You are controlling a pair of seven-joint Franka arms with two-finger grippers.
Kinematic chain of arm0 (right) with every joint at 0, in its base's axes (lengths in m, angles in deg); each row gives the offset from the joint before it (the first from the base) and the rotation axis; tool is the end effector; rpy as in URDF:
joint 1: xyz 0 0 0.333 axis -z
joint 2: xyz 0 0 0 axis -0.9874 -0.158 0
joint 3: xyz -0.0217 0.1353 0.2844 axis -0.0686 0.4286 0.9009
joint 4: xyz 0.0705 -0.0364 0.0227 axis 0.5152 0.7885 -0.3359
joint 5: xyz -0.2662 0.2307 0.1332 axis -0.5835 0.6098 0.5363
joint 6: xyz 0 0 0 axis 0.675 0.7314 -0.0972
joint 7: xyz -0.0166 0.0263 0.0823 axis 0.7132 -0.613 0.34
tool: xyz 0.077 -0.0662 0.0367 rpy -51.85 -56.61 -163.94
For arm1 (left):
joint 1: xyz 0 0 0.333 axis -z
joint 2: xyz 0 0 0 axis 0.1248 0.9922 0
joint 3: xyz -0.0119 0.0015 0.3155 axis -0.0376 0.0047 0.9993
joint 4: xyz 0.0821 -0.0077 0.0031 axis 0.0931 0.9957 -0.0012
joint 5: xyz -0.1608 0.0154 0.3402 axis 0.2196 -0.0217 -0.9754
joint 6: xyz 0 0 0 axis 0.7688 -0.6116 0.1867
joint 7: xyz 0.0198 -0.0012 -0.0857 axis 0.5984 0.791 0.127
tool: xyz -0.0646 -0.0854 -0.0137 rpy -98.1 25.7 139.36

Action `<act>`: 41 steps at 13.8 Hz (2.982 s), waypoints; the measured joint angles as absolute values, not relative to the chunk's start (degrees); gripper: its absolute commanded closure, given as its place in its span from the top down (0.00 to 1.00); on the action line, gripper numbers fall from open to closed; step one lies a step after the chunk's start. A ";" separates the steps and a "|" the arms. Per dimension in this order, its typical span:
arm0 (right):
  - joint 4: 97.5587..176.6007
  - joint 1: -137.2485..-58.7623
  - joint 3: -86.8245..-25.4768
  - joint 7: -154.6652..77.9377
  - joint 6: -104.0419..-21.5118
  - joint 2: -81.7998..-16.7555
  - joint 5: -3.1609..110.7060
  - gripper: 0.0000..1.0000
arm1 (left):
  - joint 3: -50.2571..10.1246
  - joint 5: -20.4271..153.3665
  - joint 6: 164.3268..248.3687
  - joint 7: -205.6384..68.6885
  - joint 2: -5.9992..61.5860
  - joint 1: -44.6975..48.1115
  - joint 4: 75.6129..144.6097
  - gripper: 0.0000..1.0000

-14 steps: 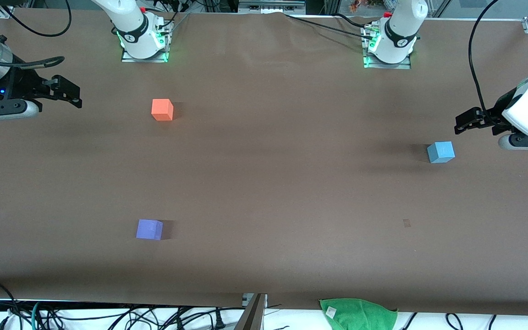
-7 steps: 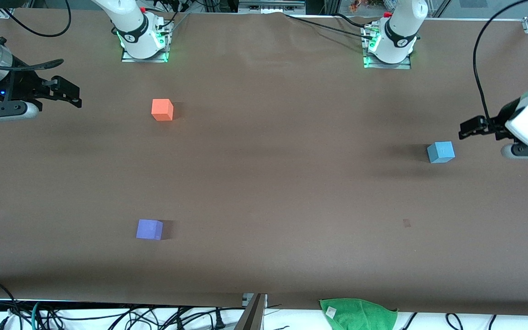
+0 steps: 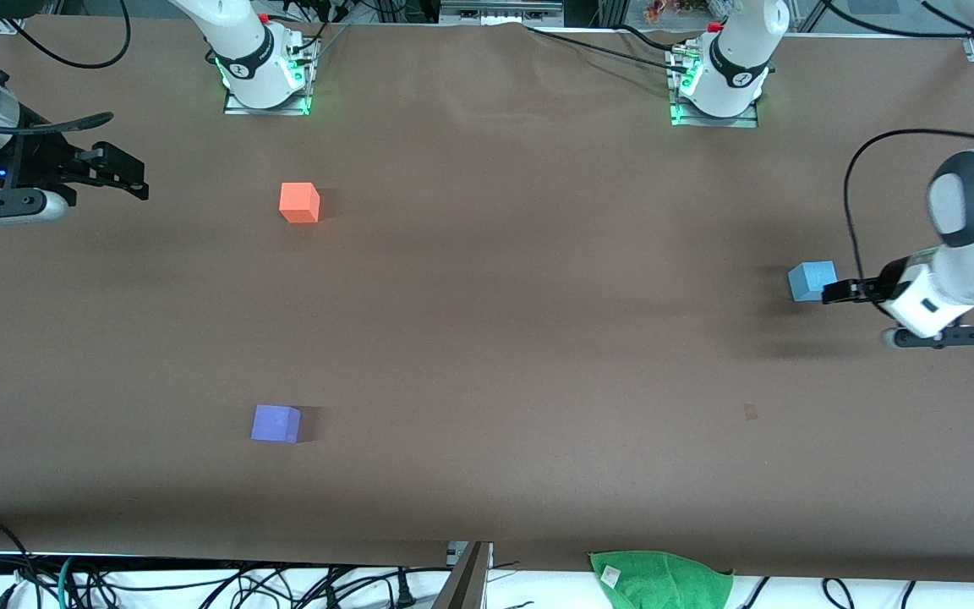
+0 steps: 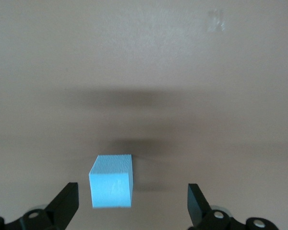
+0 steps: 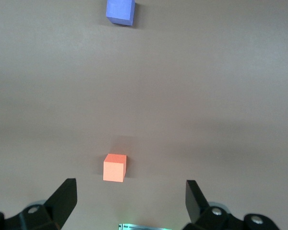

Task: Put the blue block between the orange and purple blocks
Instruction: 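Lower the left gripper onto the light-blue cube and close it, then carry the blue cube with the left gripper toward the table middle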

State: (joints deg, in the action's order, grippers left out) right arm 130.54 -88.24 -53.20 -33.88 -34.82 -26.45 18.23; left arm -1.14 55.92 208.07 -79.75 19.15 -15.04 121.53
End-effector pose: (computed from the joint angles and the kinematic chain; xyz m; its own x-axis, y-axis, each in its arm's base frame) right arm 0.5327 0.0479 0.5952 0.9908 0.0945 -0.0964 0.0926 -0.9954 -0.0246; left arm 0.5743 0.0876 0.3293 0.9853 0.0502 -0.1635 0.0490 -0.9987 -0.0113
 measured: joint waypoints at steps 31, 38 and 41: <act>130.54 -88.26 -53.22 -33.88 -34.72 -26.48 18.38 1.00 | -14.17 54.21 194.79 -63.15 21.62 -3.76 107.18 0.29; 130.49 -88.37 -53.20 -33.88 -35.73 -26.48 18.39 1.00 | -14.00 60.79 202.96 -51.06 36.90 14.01 97.22 0.34; 130.47 -88.51 -53.14 -33.88 -37.04 -26.48 18.39 1.00 | -13.85 60.63 213.54 -41.59 43.81 20.15 96.28 0.45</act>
State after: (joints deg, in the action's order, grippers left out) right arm 130.47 -88.51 -53.14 -33.88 -37.04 -26.48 18.39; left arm -13.85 60.63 213.54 -41.59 43.81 20.15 96.28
